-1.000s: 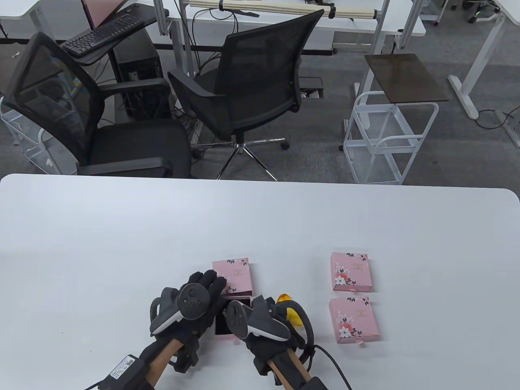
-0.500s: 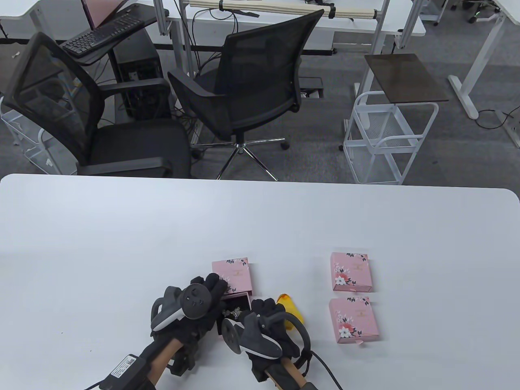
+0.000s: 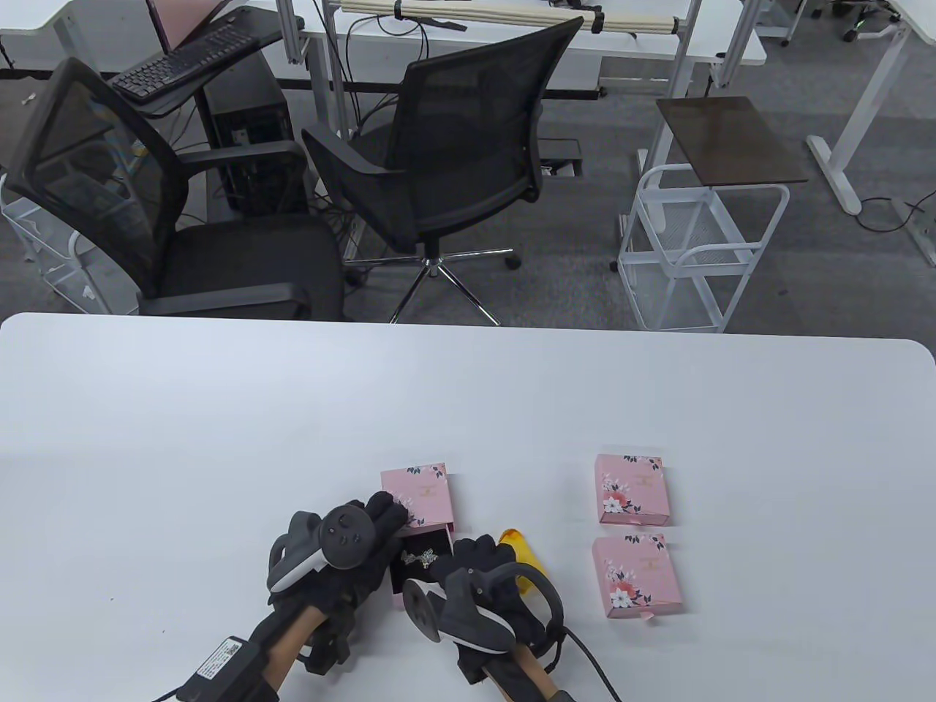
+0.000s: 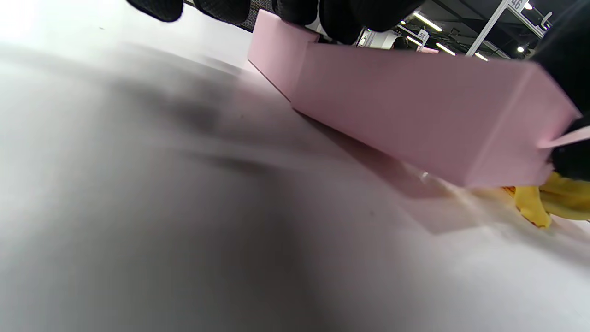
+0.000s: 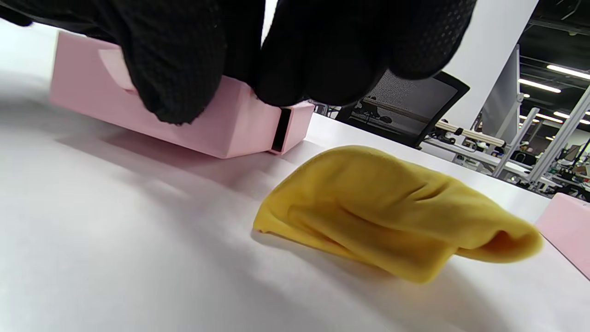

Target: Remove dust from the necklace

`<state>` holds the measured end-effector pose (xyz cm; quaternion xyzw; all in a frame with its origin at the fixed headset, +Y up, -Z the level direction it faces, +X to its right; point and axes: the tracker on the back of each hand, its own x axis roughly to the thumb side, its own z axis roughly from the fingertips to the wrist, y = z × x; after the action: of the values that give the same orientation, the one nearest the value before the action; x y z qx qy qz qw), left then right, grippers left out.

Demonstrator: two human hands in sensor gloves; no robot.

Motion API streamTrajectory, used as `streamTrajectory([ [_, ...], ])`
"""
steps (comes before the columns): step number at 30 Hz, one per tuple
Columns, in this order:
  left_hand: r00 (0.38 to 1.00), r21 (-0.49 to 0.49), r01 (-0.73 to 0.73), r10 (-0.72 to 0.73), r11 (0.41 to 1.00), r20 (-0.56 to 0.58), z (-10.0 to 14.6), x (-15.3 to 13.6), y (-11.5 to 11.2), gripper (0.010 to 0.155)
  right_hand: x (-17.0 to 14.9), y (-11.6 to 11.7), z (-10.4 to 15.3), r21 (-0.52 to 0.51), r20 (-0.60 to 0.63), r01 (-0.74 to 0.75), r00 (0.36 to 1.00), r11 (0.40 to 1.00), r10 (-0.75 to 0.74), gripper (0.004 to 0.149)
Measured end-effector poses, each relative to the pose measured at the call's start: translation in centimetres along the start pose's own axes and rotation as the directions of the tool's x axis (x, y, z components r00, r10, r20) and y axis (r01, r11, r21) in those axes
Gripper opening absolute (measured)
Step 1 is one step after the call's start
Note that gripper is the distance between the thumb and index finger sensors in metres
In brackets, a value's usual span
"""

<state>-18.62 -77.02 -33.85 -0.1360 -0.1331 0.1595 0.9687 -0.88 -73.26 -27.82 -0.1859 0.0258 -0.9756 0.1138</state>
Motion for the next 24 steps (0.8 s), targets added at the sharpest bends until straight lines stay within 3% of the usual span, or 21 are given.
streamTrajectory([
  [18, 0.999, -0.016, -0.053, 0.053, 0.998, 0.003, -0.3, -0.5, 0.4, 0.052, 0.9, 1.0, -0.5, -0.079, -0.019, -0.040, 0.999, 0.996, 0.038, 0.041],
  [24, 0.996, -0.036, -0.085, 0.085, 0.996, 0.006, -0.4, -0.6, 0.4, 0.052, 1.5, 0.9, -2.8, -0.045, -0.110, -0.011, 0.994, 0.999, 0.006, 0.074],
])
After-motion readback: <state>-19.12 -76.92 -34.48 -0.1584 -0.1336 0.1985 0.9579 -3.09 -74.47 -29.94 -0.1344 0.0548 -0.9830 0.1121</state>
